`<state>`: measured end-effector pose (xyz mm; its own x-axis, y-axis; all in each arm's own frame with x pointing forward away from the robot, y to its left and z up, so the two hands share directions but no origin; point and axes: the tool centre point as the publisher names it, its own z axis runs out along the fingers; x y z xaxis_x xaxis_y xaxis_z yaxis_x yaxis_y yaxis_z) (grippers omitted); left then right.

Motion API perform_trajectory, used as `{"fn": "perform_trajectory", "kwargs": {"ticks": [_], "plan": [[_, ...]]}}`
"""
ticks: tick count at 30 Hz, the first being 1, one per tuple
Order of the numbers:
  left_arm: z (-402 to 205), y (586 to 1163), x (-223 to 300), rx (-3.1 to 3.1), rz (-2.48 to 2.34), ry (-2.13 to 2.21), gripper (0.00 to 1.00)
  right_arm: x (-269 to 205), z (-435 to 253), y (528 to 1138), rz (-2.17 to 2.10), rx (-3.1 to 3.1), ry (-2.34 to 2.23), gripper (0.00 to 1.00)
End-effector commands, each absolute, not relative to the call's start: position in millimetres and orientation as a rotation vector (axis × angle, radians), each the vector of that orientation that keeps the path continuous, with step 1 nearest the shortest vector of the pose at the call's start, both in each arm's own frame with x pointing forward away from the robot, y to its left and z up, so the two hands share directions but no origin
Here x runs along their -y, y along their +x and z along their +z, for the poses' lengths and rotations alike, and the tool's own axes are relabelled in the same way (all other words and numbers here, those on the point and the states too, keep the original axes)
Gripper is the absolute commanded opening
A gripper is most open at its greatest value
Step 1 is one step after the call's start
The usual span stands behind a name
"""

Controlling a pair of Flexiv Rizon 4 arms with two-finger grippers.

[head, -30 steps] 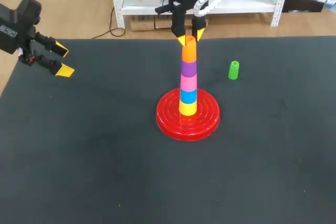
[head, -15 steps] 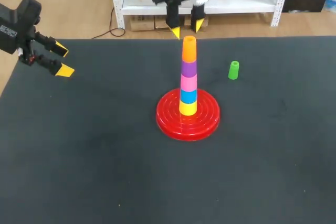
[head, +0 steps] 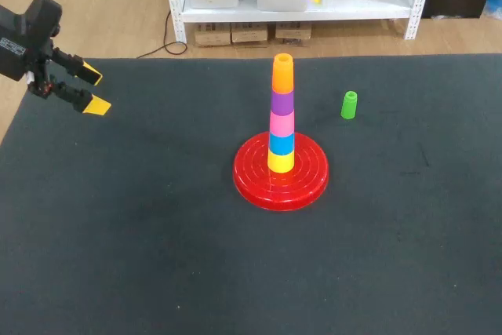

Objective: Pick up and stack the cylinders on the red base in this order: pink,purple,orange,green

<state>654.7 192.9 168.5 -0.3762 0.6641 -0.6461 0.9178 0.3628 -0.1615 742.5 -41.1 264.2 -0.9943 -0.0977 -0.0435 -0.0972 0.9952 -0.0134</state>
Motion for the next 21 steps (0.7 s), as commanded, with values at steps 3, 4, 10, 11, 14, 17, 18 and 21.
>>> {"fn": "perform_trajectory", "kwargs": {"ticks": [3, 4, 10, 11, 14, 17, 18, 21], "plan": [[168, 654, -193, -2.149, -0.704, 1.368, 1.0, 67, 221, 766, -0.039, -3.152, -0.056, 1.0], [168, 654, -193, -2.149, -0.704, 1.368, 1.0, 71, 212, 767, -0.074, -3.176, -0.027, 1.0], [168, 654, -193, -2.149, -0.704, 1.368, 1.0, 82, 184, 767, -0.309, -3.294, -0.046, 1.0], [168, 654, -193, -2.149, -0.704, 1.368, 1.0, 82, 184, 767, -0.309, -3.294, -0.046, 1.0], [168, 654, -193, -2.149, -0.704, 1.368, 1.0, 82, 184, 767, -0.309, -3.294, -0.046, 1.0], [168, 654, -193, -2.149, -0.704, 1.368, 1.0, 82, 184, 767, -0.309, -3.294, -0.046, 1.0], [168, 654, -193, -2.149, -0.704, 1.368, 1.0, 82, 184, 767, -0.309, -3.294, -0.046, 1.0], [168, 654, -193, -2.149, -0.704, 1.368, 1.0, 82, 184, 767, -0.309, -3.294, -0.046, 1.0]]}}
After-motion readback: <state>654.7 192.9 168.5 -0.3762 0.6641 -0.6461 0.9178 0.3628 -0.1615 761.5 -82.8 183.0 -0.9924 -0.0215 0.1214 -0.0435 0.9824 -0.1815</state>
